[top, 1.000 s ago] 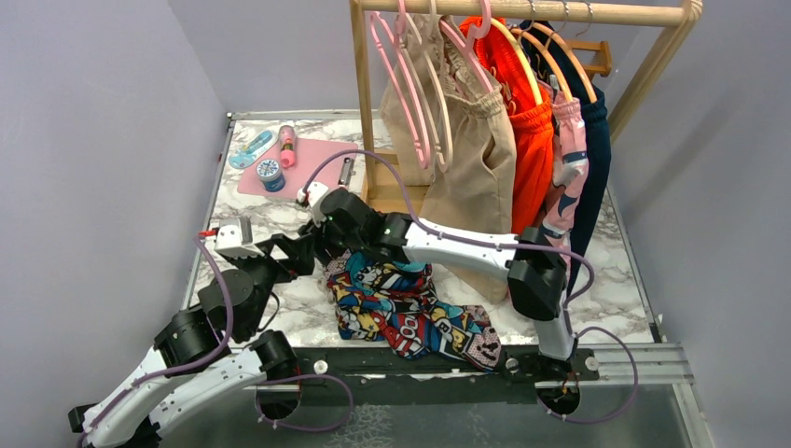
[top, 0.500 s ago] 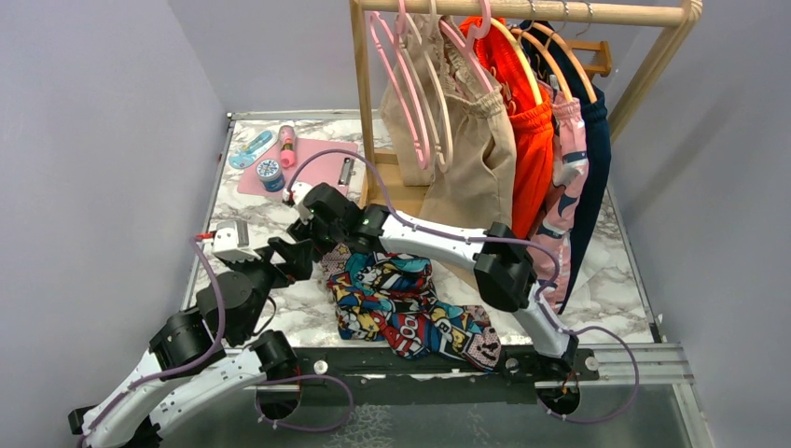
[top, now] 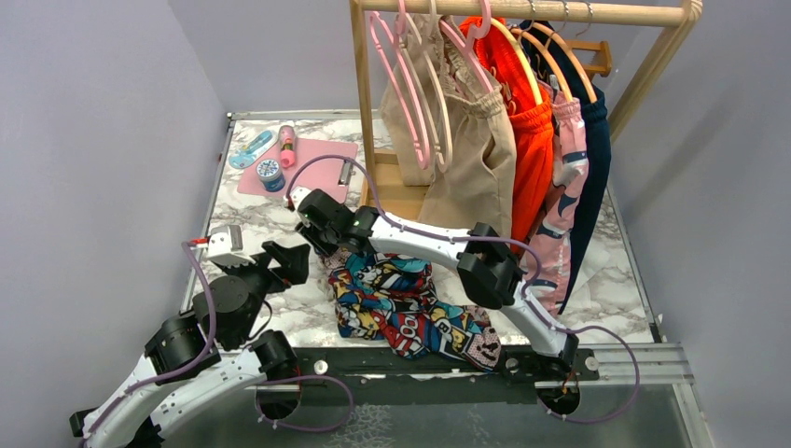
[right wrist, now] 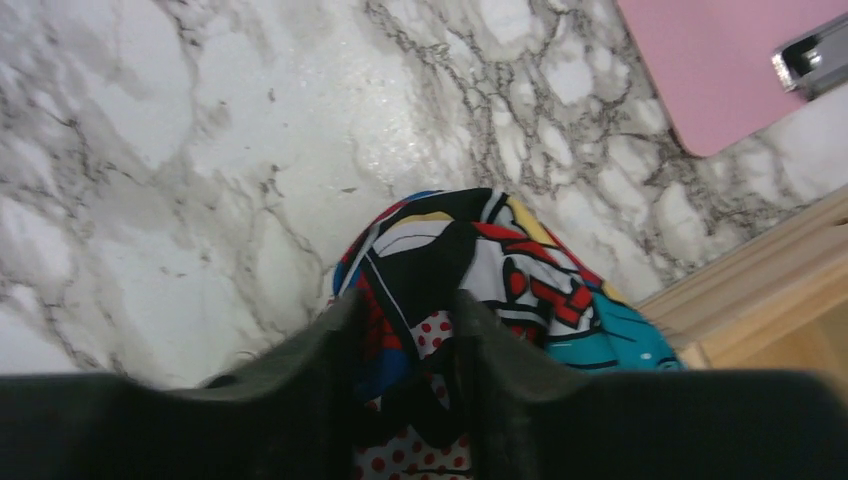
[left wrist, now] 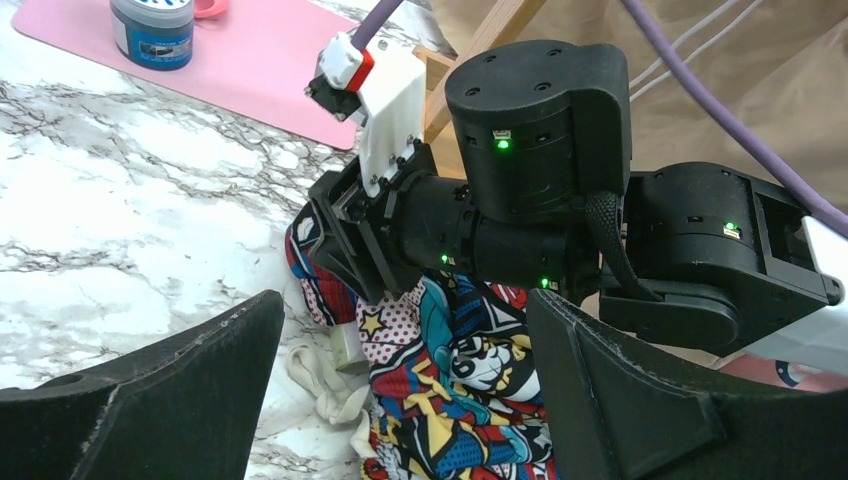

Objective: Place the shorts on the hanger
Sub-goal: Adjust the shorts at the center of the board.

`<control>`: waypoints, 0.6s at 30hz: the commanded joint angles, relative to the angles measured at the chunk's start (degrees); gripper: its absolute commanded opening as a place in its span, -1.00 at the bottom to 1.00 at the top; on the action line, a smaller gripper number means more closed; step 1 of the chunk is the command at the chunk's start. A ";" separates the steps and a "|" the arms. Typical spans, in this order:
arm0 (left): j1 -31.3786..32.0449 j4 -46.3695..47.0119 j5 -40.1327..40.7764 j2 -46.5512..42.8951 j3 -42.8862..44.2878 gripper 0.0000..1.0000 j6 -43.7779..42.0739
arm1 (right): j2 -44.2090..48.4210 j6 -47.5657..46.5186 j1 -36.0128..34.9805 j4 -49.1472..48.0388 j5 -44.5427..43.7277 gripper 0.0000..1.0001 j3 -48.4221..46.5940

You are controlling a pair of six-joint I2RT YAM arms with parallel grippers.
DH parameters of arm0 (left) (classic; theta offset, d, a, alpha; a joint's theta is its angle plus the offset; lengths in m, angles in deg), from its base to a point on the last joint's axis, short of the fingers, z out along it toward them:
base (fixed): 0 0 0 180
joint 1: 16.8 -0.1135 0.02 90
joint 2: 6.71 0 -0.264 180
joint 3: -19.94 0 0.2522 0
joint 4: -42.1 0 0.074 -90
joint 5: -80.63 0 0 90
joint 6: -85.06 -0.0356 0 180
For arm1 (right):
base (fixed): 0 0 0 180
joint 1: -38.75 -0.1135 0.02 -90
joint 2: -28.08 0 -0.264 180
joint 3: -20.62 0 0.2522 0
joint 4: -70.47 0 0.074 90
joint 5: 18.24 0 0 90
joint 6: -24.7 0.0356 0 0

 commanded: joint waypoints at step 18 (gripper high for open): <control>0.04 -1.22 -2.15 0.32 -0.49 0.84 1.16 | 36.76 4.22 -0.52 -5.44 6.26 -0.99 28.35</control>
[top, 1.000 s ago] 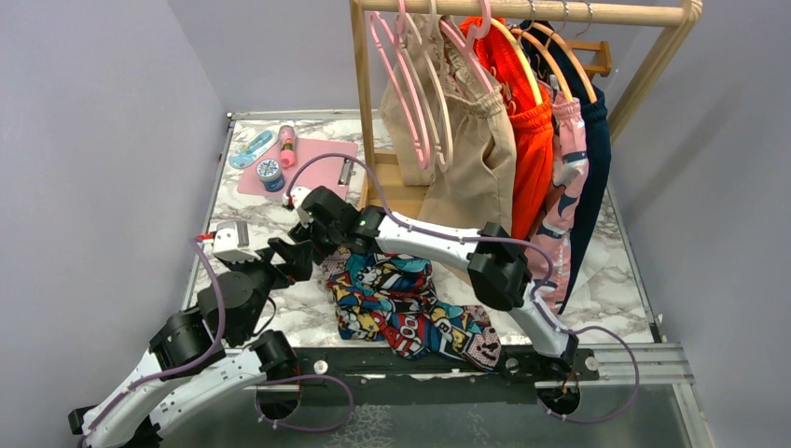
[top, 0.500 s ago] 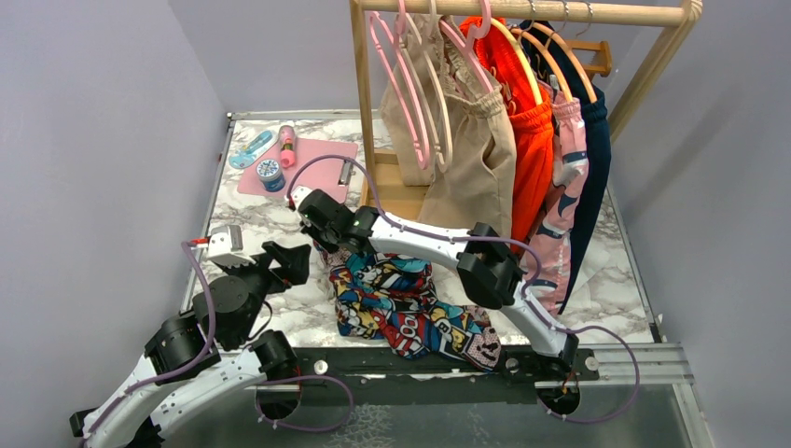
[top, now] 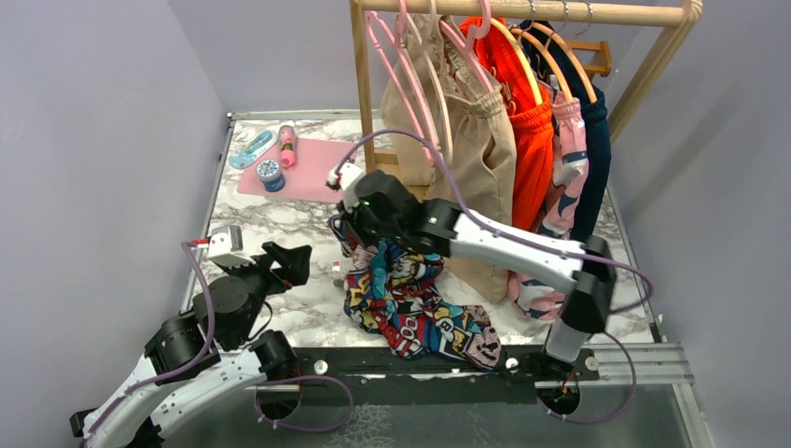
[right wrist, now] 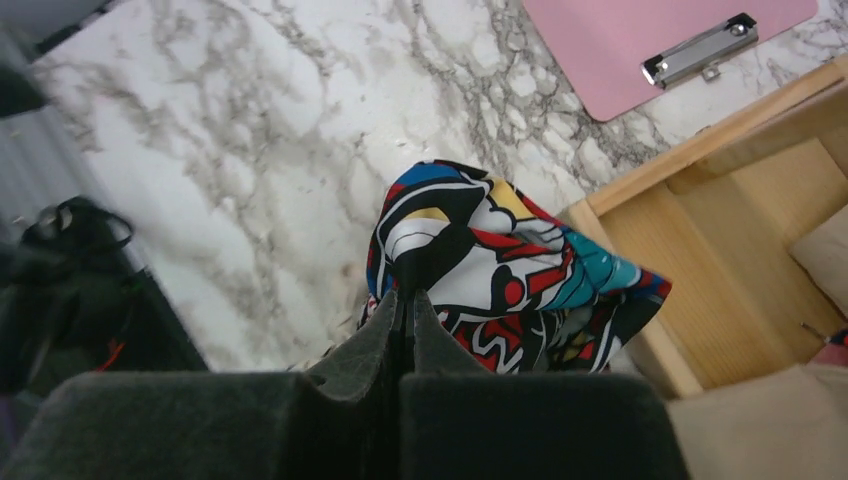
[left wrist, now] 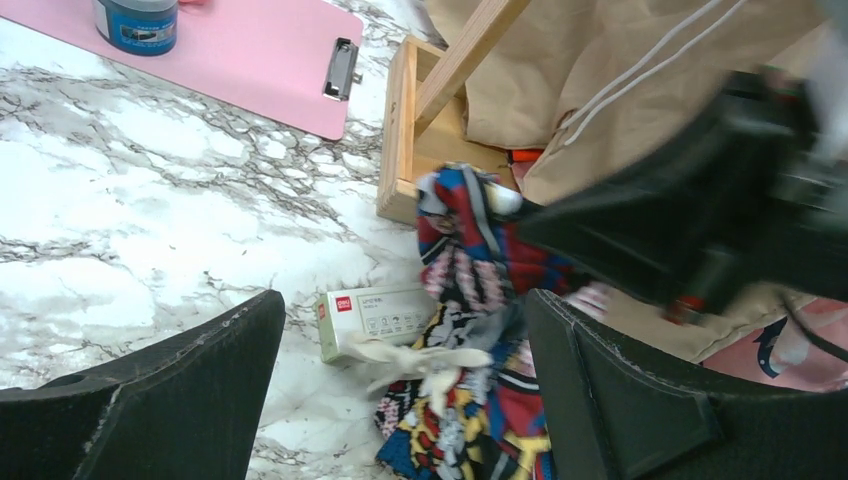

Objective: Place the shorts on the hanger
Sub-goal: Adjust the shorts at the center of the board.

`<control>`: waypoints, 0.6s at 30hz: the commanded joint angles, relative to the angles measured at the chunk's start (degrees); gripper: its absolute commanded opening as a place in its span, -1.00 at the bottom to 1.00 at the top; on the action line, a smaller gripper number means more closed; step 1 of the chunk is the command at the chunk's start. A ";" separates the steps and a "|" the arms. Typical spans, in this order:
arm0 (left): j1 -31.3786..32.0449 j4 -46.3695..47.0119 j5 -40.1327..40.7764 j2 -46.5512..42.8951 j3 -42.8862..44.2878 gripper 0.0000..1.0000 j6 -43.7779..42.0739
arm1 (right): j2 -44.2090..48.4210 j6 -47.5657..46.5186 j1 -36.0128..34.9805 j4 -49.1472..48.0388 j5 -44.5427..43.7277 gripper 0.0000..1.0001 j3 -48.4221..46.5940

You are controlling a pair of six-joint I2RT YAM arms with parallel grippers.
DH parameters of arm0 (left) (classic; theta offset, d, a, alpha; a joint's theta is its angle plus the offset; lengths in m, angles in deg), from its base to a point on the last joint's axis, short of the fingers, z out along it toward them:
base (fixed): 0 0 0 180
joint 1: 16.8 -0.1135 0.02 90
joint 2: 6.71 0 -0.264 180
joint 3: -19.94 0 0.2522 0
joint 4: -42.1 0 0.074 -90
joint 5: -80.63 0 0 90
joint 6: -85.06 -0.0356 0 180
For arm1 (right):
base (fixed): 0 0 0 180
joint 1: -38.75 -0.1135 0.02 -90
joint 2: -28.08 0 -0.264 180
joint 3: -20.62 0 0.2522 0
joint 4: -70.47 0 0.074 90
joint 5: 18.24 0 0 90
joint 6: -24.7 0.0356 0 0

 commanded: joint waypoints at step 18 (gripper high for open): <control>0.04 5.30 0.68 7.27 -2.25 0.84 -3.11 | 31.54 -3.35 -0.95 -6.95 29.23 -0.99 28.81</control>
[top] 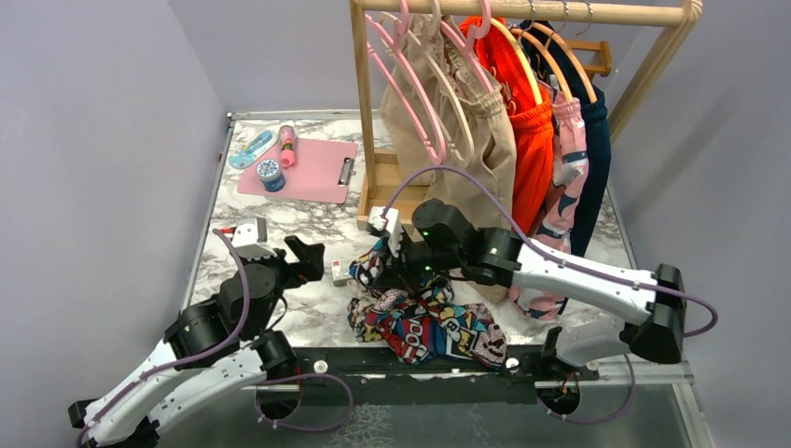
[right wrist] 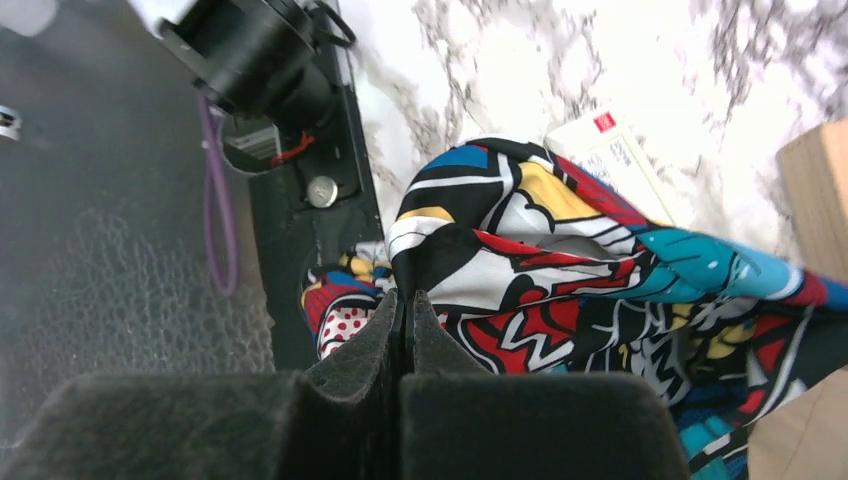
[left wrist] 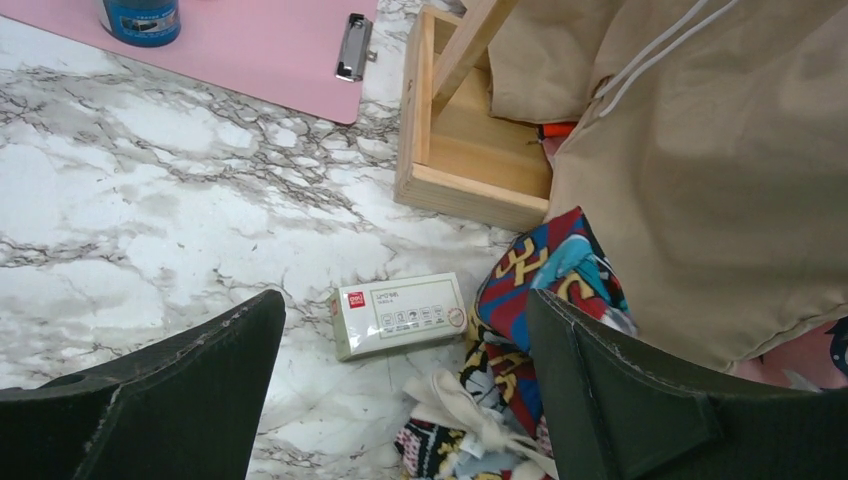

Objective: Place the shorts on the hanger
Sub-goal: Adjust the shorts at the center of the board.

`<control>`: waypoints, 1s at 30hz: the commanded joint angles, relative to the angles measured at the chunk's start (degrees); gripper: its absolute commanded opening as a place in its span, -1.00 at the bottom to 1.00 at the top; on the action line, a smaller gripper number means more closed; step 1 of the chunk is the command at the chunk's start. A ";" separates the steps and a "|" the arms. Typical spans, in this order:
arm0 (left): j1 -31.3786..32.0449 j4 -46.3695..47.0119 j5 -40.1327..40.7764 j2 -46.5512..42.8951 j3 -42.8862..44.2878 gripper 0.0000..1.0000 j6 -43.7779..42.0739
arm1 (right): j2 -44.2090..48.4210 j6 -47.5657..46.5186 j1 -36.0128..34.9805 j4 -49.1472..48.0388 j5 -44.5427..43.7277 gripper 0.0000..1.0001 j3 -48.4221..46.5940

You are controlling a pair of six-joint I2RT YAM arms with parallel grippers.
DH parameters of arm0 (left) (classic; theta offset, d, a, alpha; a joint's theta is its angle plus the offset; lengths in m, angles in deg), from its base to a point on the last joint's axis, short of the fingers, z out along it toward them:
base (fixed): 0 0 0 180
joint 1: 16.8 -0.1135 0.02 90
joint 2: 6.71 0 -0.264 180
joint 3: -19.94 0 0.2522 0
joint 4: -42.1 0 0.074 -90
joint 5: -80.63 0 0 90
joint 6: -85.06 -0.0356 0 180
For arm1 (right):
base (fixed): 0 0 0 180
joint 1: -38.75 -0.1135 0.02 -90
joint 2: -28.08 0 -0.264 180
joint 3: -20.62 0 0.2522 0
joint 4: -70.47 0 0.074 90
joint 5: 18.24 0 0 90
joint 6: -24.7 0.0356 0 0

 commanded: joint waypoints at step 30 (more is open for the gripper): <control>0.06 40.11 -36.40 17.59 -16.89 0.81 -6.46 | 40.04 9.64 -0.31 10.01 -34.35 -0.98 20.20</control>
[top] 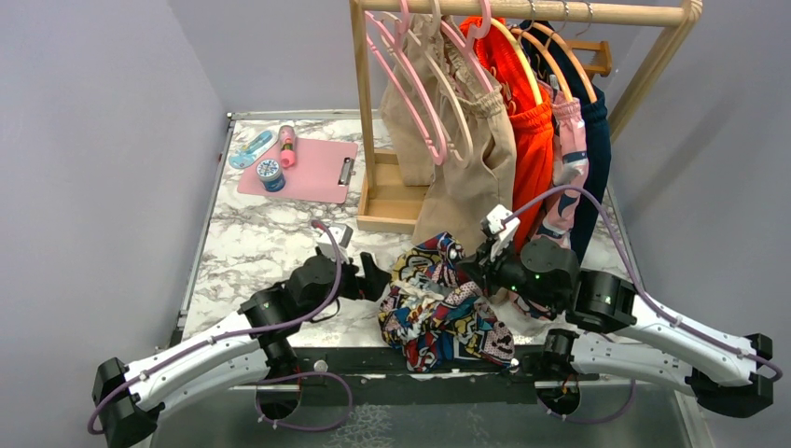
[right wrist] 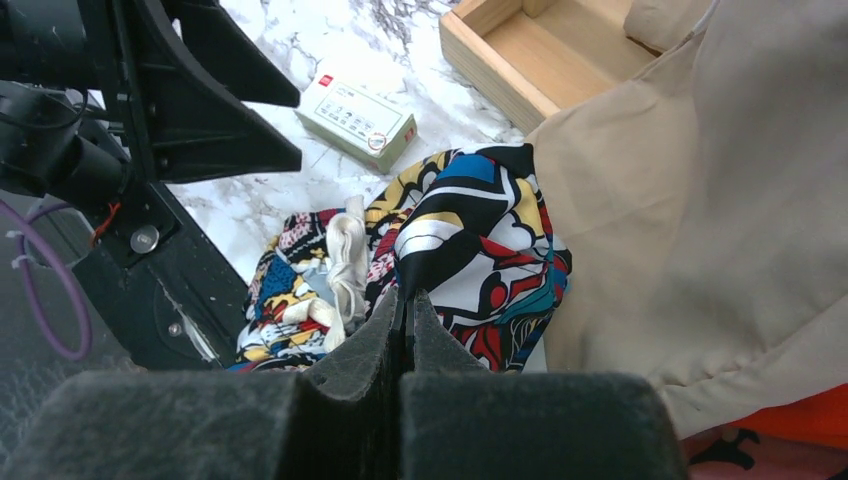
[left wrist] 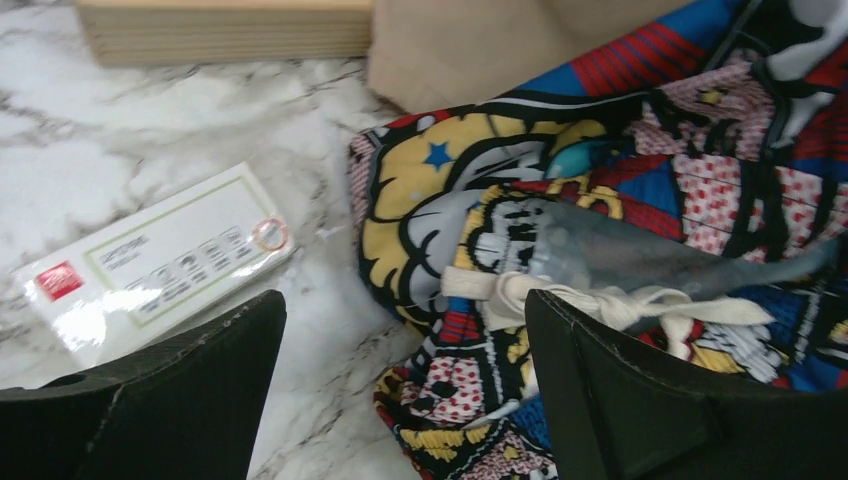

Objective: Place the shorts on the hanger
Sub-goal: Adjust the shorts at the center of the board.

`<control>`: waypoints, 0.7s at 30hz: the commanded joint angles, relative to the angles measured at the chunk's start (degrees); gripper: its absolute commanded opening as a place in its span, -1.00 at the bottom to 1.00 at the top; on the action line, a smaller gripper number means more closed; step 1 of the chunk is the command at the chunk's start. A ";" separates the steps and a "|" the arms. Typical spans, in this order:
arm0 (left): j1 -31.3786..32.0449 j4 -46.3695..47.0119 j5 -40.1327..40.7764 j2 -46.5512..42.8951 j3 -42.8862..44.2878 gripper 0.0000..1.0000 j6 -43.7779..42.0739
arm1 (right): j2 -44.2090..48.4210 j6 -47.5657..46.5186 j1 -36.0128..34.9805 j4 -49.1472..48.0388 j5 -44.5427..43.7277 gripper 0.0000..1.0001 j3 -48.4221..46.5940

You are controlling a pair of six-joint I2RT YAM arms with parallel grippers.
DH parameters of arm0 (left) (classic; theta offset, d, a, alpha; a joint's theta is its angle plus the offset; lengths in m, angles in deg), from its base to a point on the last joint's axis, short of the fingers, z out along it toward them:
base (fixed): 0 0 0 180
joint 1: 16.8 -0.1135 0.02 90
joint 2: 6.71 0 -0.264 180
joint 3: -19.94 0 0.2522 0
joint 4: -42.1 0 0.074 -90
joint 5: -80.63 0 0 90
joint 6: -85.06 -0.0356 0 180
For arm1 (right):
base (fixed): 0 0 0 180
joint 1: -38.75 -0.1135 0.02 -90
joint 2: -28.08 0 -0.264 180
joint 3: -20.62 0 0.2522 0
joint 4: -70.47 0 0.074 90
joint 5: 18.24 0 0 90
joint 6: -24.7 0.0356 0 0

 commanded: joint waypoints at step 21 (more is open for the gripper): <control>2.15 21.62 -17.65 6.50 1.18 0.76 -24.74 | 6.75 1.93 -0.31 -7.41 14.78 -0.99 -0.78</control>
